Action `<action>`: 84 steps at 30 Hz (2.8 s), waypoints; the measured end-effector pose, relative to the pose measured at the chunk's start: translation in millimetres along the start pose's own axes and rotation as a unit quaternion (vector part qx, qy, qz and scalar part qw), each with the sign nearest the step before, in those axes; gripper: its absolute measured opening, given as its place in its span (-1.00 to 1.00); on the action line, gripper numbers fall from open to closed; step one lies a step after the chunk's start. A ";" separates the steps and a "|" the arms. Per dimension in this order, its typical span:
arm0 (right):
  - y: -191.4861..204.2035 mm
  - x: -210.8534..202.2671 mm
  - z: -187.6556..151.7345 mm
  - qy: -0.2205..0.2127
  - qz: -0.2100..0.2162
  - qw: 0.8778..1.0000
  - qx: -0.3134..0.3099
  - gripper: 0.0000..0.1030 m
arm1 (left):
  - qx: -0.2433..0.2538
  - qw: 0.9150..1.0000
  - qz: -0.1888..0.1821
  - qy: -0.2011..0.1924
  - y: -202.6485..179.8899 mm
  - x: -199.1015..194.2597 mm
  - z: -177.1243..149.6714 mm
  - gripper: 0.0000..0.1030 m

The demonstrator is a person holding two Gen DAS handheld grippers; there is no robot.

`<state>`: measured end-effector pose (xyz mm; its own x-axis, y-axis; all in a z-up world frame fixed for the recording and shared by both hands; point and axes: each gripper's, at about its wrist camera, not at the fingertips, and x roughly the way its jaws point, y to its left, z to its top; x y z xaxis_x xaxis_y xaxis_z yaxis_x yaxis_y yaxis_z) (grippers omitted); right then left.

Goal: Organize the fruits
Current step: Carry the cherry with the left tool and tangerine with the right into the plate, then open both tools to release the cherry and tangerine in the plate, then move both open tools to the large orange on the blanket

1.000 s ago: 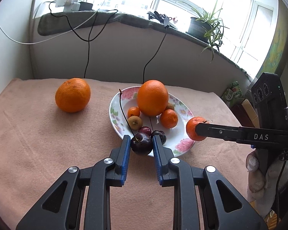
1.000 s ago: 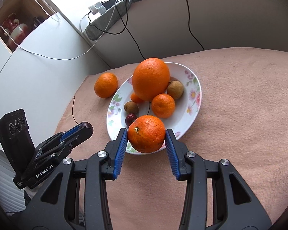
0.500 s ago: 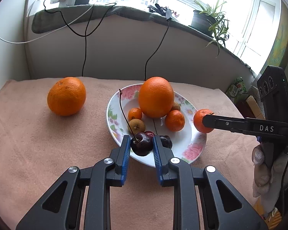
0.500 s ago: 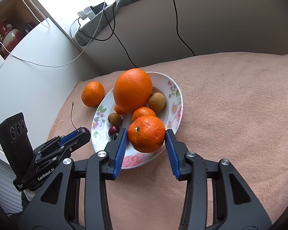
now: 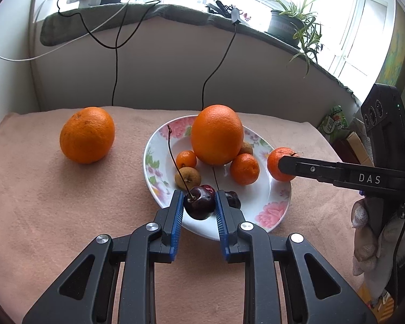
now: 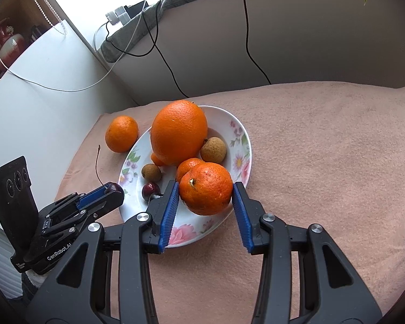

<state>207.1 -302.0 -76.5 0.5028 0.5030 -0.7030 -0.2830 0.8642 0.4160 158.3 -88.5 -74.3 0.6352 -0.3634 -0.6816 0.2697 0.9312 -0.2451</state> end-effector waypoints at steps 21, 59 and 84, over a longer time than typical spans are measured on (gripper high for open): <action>5.8 -19.0 4.1 -0.036 -0.011 0.999 -0.001 0.51 | 0.014 0.999 0.039 -0.014 -10.8 -23.1 -3.1 0.40; 94.4 -10.9 41.4 -0.032 0.020 0.997 -0.072 0.51 | -0.062 0.995 0.057 -0.061 66.8 -72.4 -2.1 0.56; 143.1 155.5 107.6 0.102 0.081 0.990 -0.051 0.51 | -0.113 0.993 0.006 -0.026 141.2 7.4 38.0 0.56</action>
<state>332.7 -101.2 -64.2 0.2714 0.6182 -0.7377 -0.4332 0.7629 0.4800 228.7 39.2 -87.8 0.6762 -0.3472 -0.6498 0.0962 0.9160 -0.3894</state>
